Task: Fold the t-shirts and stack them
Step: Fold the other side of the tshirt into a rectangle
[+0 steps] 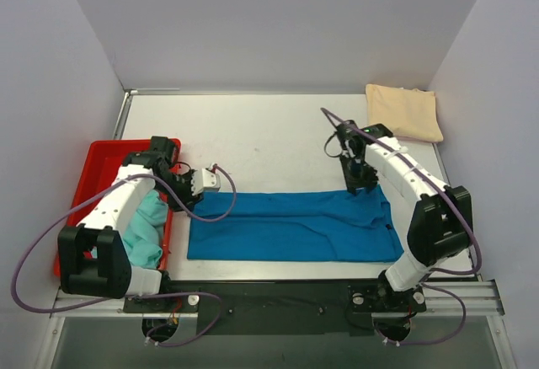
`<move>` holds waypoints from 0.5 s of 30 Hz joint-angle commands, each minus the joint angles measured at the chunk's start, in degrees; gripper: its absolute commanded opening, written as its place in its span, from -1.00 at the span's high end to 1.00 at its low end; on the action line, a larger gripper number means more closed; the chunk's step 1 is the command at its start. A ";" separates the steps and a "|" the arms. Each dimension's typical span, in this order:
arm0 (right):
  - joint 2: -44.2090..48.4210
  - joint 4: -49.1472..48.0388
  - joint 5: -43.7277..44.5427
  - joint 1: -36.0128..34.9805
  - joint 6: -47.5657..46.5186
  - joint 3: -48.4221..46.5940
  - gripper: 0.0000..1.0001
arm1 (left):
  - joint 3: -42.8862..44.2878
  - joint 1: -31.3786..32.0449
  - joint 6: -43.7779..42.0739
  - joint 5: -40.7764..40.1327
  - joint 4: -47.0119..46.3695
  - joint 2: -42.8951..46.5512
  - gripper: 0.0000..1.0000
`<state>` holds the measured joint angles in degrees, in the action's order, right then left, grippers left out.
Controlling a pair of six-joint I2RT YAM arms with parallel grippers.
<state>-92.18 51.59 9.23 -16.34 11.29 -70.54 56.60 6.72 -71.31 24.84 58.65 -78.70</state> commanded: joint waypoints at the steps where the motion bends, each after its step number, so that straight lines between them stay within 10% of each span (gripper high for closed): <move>1: -2.28 -3.50 -5.22 -11.69 -3.37 -6.53 0.68 | 4.48 -0.22 5.72 8.38 -2.98 -1.62 0.32; 3: -6.49 -5.88 -12.38 -13.36 -3.38 -9.08 1.00 | 4.66 0.48 14.14 6.38 -8.26 -4.69 0.60; 15: -18.21 -13.62 -25.31 -16.88 -4.17 -5.77 1.00 | 0.45 4.62 20.25 -0.23 -17.70 -12.89 0.79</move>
<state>-112.95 38.24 -10.59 -32.38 7.42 -80.60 58.50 10.92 -52.64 24.95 44.03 -91.77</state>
